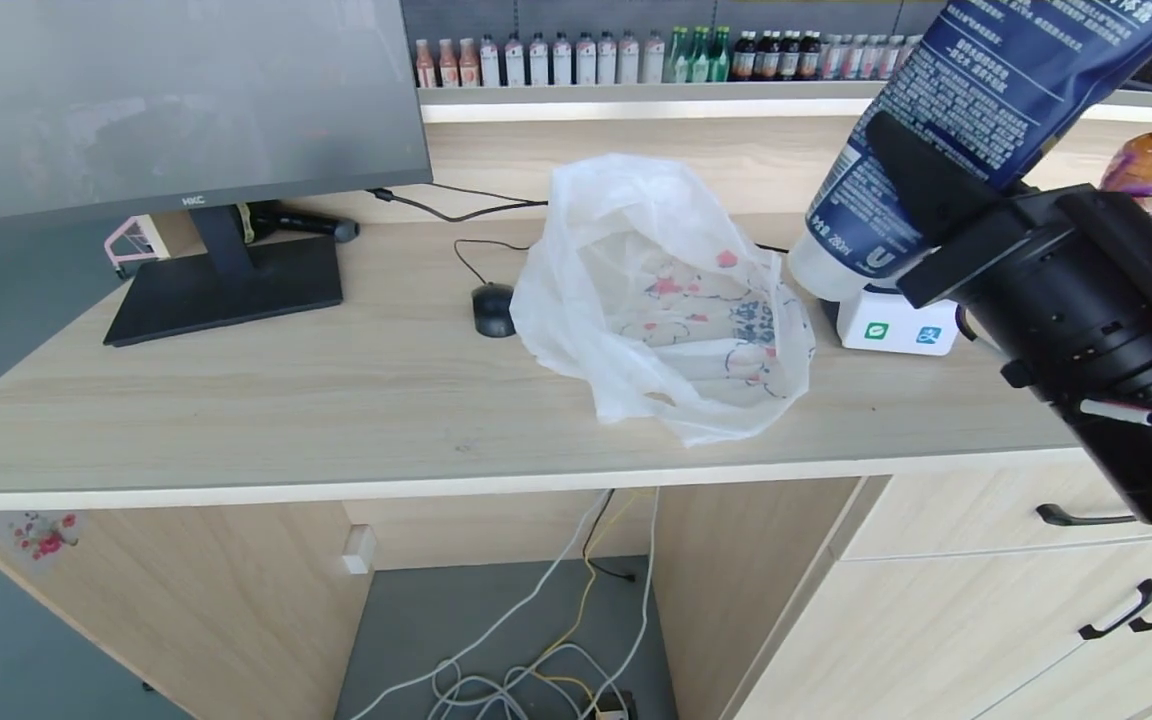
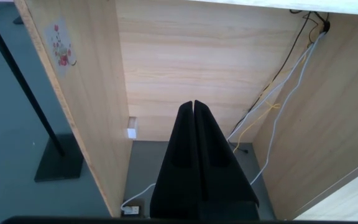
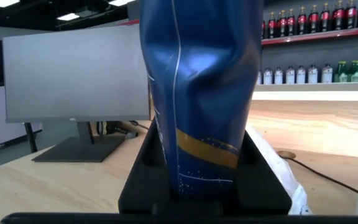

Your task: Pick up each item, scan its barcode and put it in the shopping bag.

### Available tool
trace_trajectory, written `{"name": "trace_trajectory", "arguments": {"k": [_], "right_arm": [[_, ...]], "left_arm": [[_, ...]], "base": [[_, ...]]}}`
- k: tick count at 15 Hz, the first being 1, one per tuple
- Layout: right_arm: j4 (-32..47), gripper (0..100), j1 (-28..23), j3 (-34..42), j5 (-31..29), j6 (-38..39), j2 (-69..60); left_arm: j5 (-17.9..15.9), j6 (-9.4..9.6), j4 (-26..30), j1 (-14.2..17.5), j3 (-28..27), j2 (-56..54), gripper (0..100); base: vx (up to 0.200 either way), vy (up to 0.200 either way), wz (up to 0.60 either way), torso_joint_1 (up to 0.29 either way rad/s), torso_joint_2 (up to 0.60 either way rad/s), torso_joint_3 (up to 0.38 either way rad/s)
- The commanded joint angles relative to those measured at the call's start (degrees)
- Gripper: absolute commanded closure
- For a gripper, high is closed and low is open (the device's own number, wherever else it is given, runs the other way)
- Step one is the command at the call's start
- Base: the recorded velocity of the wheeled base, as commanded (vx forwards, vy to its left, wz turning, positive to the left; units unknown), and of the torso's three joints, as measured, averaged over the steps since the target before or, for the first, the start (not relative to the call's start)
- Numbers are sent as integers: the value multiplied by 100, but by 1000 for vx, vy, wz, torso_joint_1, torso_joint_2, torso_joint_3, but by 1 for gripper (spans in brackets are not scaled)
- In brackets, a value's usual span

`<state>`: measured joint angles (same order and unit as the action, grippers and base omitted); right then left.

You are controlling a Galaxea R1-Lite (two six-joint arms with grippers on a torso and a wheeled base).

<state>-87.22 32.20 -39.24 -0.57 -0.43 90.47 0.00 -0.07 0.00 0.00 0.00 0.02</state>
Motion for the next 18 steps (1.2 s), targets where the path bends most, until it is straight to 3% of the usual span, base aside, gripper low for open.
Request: {"name": "trace_trajectory", "arguments": {"k": [1, 9, 18], "right_arm": [[4, 100, 50, -110, 49, -1, 235], [83, 100, 32, -1103, 110, -98, 1237], [1586, 100, -64, -2149, 532, 8, 1579]], "left_arm": [[0, -1, 0, 0, 0, -2, 100], [0, -1, 0, 0, 0, -2, 100], [0, -1, 0, 0, 0, -2, 100]], "base": [[0, 0, 0, 0, 0, 0], [0, 0, 0, 0, 0, 0], [0, 0, 0, 0, 0, 0]]}}
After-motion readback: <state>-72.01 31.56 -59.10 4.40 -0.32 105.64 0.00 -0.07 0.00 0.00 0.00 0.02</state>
